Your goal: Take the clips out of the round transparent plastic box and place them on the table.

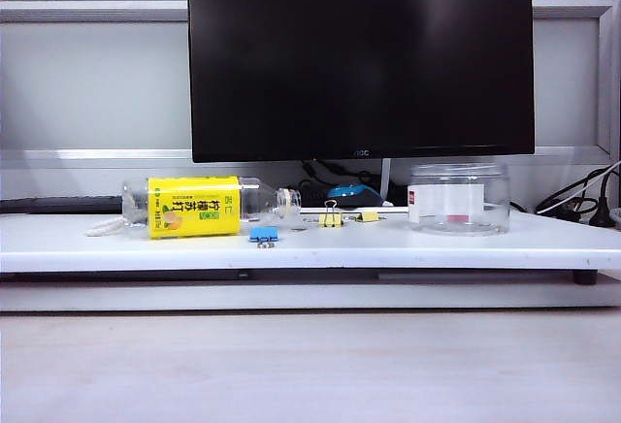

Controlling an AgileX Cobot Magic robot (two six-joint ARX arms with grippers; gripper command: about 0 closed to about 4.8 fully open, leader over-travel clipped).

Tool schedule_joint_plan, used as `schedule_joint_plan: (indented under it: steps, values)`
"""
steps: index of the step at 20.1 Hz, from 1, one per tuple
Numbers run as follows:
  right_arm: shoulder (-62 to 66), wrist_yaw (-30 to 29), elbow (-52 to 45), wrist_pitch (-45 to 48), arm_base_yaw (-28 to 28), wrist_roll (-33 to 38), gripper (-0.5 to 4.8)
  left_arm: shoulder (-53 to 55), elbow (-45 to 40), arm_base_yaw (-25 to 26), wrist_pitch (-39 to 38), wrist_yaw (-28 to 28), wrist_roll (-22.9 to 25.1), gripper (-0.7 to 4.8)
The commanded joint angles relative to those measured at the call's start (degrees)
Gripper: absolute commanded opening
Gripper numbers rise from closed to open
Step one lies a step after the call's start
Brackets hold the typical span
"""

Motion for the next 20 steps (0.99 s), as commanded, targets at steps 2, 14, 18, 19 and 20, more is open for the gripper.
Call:
schedule_joint_plan:
  steps: [2,14,18,19,20]
  values:
    - [-17.22,1.44,-20.37,4.33,0.04,1.92,0.83,-4.09,0.15,0.00,-9.79,-0.55,0.02,1.84]
    - [-59.84,2.29,-64.00,23.67,0.04,10.58,0.81,-4.11,-6.91,-0.02,-7.10,7.58,-6.73,1.78]
    - [-66.16,2.36,-73.99,24.24,0.02,10.58,0.81,-4.09,-14.10,-0.02,0.90,7.56,-7.87,1.54]
    - [-67.25,2.29,-76.74,24.39,0.04,10.62,0.81,-4.09,-16.09,-0.02,1.92,6.88,-8.37,1.26]
    - [-67.89,1.90,-78.95,24.44,0.04,10.67,0.81,-4.09,-17.92,-0.02,2.62,6.25,-9.33,1.12]
